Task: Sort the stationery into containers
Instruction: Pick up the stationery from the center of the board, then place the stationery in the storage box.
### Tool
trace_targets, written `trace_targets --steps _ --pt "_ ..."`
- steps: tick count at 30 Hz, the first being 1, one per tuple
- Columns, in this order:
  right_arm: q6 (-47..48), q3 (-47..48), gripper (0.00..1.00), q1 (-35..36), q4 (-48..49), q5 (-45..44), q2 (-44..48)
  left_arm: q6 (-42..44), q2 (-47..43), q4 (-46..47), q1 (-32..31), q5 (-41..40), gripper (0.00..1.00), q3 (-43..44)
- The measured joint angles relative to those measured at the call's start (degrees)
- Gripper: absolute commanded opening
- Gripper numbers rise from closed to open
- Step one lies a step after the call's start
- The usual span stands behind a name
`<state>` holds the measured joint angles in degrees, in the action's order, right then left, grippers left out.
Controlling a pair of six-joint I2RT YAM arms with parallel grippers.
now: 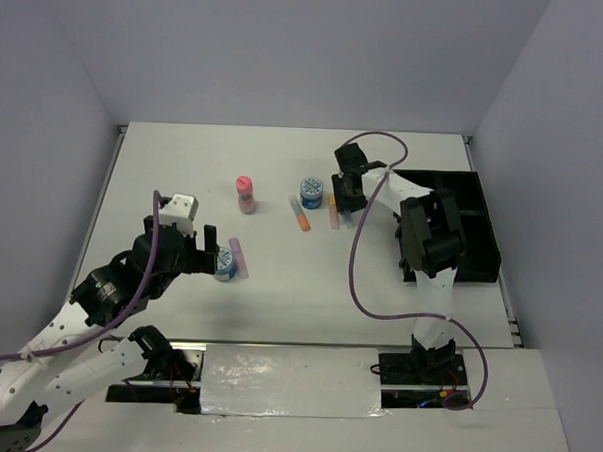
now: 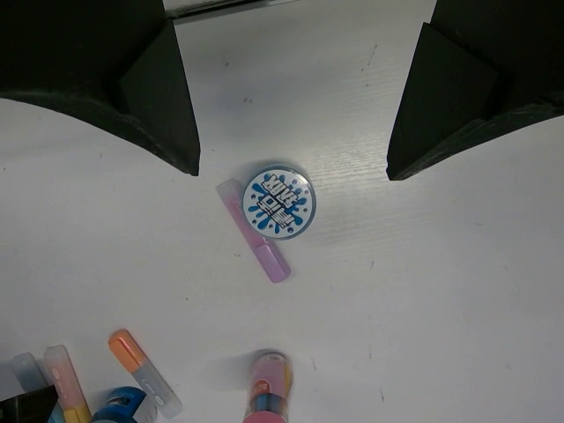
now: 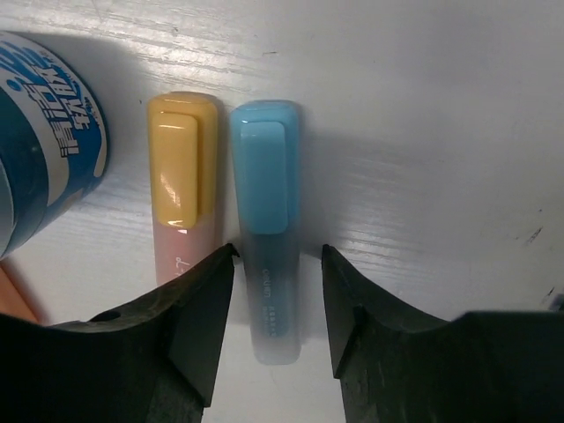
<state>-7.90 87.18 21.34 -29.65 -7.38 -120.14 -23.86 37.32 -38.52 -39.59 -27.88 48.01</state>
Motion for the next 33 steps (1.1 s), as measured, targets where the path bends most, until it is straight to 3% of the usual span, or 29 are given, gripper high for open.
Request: trace_targets --steps 2,3,9,16,22,28,33 --pt "0.3 0.7 0.27 0.0 -0.4 0.5 -0.4 0.0 -0.1 0.0 0.0 0.2 0.99 0.0" --pt "0.3 1.0 0.00 0.0 -0.8 0.7 -0.6 0.0 -0.1 0.0 0.0 0.3 0.99 0.0" --pt "-0.1 -0.5 0.00 -0.3 0.1 1.9 0.7 0.1 -0.3 0.0 0.0 0.8 0.99 0.0" --pt "-0.5 -3.4 0.00 -2.4 -0.9 7.8 10.3 0.2 -0.8 0.0 0.0 1.2 0.99 0.0" --pt "-0.7 0.5 0.00 -9.6 -1.2 8.6 18.3 0.2 -1.8 0.1 0.0 1.2 0.99 0.0" --pt "-4.5 1.7 0.00 -19.3 -1.5 3.0 18.5 0.2 -2.3 0.4 0.0 1.2 0.99 0.0" --pt "-7.5 0.8 0.01 -23.1 -1.8 -0.7 17.8 1.2 -2.3 0.4 0.0 1.6 0.99 0.0"
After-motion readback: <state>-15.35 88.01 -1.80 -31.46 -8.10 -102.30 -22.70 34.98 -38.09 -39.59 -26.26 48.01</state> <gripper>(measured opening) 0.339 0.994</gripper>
